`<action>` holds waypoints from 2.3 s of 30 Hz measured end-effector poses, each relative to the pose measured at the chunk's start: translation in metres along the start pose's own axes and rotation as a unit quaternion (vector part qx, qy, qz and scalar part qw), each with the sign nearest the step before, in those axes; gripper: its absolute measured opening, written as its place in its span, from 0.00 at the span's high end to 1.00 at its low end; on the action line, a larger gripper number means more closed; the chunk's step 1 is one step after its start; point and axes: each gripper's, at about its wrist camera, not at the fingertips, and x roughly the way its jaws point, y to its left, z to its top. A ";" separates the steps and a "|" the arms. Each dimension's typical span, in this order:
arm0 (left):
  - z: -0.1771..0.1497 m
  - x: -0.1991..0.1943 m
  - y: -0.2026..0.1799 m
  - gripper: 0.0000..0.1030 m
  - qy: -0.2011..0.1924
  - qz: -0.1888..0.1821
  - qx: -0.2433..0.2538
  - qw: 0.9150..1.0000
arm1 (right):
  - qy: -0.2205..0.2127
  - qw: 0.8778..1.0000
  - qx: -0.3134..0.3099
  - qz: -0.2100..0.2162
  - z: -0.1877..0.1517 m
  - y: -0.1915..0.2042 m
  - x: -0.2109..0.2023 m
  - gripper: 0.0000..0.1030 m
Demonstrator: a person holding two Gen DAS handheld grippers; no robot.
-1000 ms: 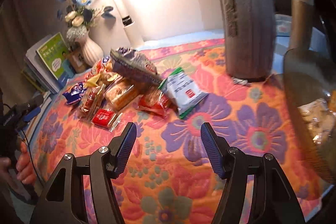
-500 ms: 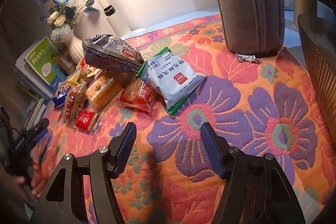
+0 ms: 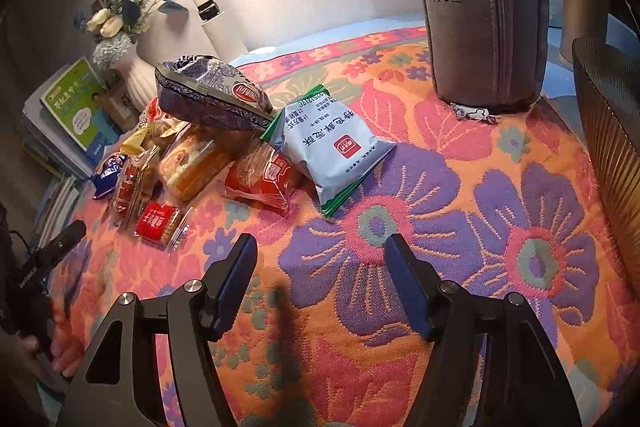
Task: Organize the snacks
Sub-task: 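Move both tools back over the snack pile, then grasp the cartoon bread bag with the left tool while the right tool grasps the white biscuit packet, then carry both packets to the glass bowl and open both tools to release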
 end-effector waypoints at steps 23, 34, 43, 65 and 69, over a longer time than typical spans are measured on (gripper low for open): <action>0.034 0.077 -0.045 0.27 0.078 -0.030 0.050 0.995 | 0.015 0.997 -0.074 0.014 0.067 -0.009 0.049 0.25; 0.033 0.051 -0.035 0.34 0.016 -0.045 0.035 0.998 | 0.014 0.997 -0.065 0.031 0.067 -0.013 0.052 0.22; 0.035 0.048 -0.032 0.34 0.003 -0.048 0.025 0.999 | 0.008 0.997 -0.077 0.029 0.062 -0.008 0.050 0.53; 0.032 0.042 -0.035 0.34 -0.003 -0.057 0.039 0.998 | 0.017 0.989 -0.135 -0.056 -0.035 0.042 -0.005 0.53; 0.031 0.039 -0.039 0.34 -0.008 -0.055 0.049 0.997 | 0.022 0.989 -0.148 -0.002 -0.044 0.058 -0.016 0.53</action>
